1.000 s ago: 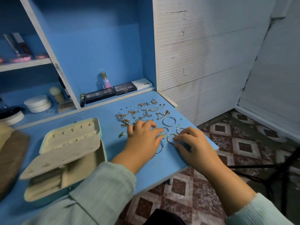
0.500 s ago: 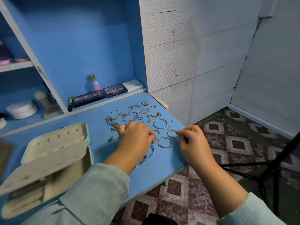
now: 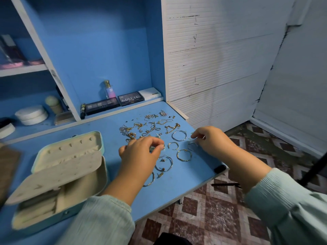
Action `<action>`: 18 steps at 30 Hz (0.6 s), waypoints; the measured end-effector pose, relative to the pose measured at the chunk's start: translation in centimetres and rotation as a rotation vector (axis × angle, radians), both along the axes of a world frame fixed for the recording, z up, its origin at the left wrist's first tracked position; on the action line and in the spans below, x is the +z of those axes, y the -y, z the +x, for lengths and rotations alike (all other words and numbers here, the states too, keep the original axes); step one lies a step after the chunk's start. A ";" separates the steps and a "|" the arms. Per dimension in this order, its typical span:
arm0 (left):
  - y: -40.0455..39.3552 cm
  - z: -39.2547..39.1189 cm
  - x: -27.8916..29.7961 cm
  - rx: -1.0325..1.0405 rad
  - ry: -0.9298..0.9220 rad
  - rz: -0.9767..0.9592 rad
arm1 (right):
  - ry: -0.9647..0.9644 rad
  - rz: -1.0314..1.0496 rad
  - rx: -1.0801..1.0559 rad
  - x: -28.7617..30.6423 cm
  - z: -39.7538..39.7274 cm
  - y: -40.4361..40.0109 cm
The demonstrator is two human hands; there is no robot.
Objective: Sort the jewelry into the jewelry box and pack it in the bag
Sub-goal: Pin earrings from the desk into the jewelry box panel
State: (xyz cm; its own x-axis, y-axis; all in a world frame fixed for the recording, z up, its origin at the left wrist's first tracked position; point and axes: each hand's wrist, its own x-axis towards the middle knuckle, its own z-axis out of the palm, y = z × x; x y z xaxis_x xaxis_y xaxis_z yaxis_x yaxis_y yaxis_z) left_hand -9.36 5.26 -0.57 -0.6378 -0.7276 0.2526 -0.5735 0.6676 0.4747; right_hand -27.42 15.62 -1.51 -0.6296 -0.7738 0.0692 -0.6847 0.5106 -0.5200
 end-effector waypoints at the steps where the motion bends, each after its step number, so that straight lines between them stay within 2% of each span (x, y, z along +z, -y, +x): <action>1: 0.0 0.1 0.0 0.003 -0.005 0.014 | 0.005 0.015 -0.001 0.2 -0.1 0.2; 18: 0.1 0.7 0.4 0.002 -0.135 0.146 | -0.014 0.161 -0.049 0.4 -0.2 2.3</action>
